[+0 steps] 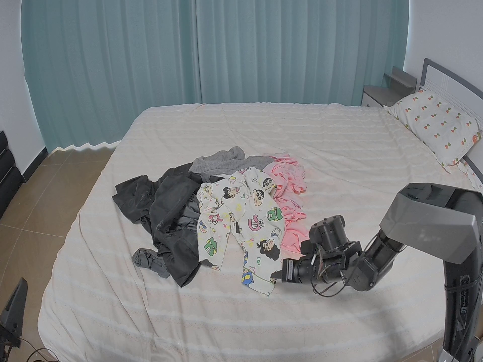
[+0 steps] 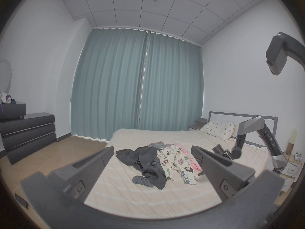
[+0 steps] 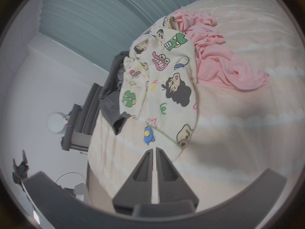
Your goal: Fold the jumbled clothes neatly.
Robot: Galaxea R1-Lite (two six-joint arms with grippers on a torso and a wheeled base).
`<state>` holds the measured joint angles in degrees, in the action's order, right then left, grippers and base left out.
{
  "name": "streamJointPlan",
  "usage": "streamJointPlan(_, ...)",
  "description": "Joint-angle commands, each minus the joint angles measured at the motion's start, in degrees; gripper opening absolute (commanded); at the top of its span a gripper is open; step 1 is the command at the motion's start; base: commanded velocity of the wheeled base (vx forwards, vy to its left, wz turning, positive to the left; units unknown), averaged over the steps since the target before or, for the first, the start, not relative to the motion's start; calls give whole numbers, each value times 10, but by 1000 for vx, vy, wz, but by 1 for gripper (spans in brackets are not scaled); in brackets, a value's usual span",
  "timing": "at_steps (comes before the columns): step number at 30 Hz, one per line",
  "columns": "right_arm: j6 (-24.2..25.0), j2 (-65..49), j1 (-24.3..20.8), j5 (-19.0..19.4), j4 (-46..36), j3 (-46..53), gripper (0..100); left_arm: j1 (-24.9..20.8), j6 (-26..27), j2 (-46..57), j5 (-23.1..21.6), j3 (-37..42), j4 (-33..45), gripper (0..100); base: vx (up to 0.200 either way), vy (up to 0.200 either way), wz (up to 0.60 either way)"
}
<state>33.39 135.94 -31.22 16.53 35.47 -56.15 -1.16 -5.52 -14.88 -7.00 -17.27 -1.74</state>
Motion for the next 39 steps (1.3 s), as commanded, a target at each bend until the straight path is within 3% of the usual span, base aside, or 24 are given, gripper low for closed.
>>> streamJointPlan(1, -17, 60, -24, -51, -88, -106, 0, -4, -5, -57, -14, 9, -8, 100, 0, 0, 0)
streamJointPlan(2, -17, 60, -24, -53, -93, -106, 100, -4, -5, -55, -14, 12, -8, 100, 0, 0, 0)
streamJointPlan(14, -18, 83, -30, -85, -124, -151, 100, -4, -5, -26, -31, 34, -4, 100, 0, 0, 0)
streamJointPlan(21, -17, 134, -58, -144, -226, -286, 100, -3, -5, -23, -31, 34, -4, 100, 0, 0, 0)
streamJointPlan(25, -17, 146, -59, -155, -262, -321, 100, -3, -5, -17, -32, 39, -4, 100, 0, 0, 0)
streamJointPlan(26, -17, 146, -60, -157, -273, -326, 0, -3, -4, -17, -32, 41, -4, 100, 0, 0, 0)
streamJointPlan(35, -9, 140, -60, -157, -291, -336, 0, -4, -3, -17, -33, 40, -5, 100, 0, 0, 0)
streamJointPlan(39, 1, 108, -59, -135, -277, -299, 0, -4, 0, -24, -35, 37, -7, 100, 0, 0, 0)
